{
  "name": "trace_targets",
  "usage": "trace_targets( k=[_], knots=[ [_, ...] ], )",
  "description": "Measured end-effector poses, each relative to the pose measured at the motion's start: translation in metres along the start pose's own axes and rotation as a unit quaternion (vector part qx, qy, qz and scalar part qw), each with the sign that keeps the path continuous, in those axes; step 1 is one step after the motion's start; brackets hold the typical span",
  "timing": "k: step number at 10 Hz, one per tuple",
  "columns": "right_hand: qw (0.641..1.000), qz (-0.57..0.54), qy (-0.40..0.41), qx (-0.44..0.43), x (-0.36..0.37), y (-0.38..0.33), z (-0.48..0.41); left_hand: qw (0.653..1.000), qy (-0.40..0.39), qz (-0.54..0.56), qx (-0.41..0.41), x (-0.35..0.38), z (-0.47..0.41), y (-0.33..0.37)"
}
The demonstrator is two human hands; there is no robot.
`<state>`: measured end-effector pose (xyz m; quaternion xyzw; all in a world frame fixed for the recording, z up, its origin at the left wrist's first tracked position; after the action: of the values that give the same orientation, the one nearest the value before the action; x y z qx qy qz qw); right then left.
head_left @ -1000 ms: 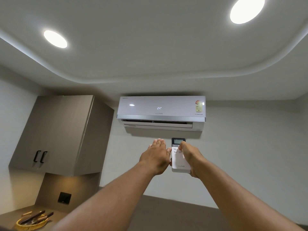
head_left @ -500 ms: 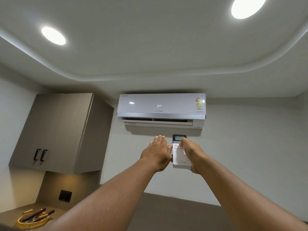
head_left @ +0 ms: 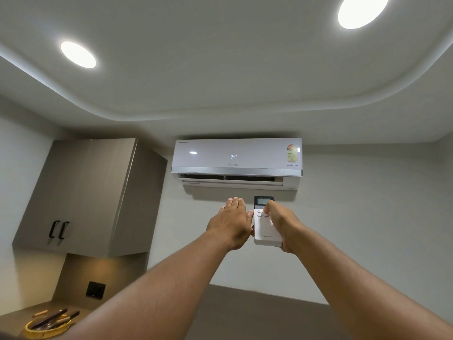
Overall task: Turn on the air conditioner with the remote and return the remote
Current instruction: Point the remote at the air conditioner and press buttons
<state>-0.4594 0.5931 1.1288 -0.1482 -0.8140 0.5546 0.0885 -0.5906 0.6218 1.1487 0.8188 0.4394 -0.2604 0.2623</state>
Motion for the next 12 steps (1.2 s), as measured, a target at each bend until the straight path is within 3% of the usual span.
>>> trace_targets(
  k=[12],
  knots=[
    [1.000,-0.004,-0.011,0.006,-0.006,0.006,-0.003,0.999,0.002,-0.051,0.007,0.002,-0.004,-0.017]
  ],
)
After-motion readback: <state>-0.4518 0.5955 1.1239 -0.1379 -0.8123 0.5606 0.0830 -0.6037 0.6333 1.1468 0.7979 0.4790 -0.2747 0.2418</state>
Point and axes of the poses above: each hand's wrist, its own z-axis away from the middle knuckle, its own x-axis out of the palm, y = z × x, the point moved 9 cm from there along -z, towards the middle knuckle, and after that the axes turned 5 degrees about -x, right-handed, at the moved point
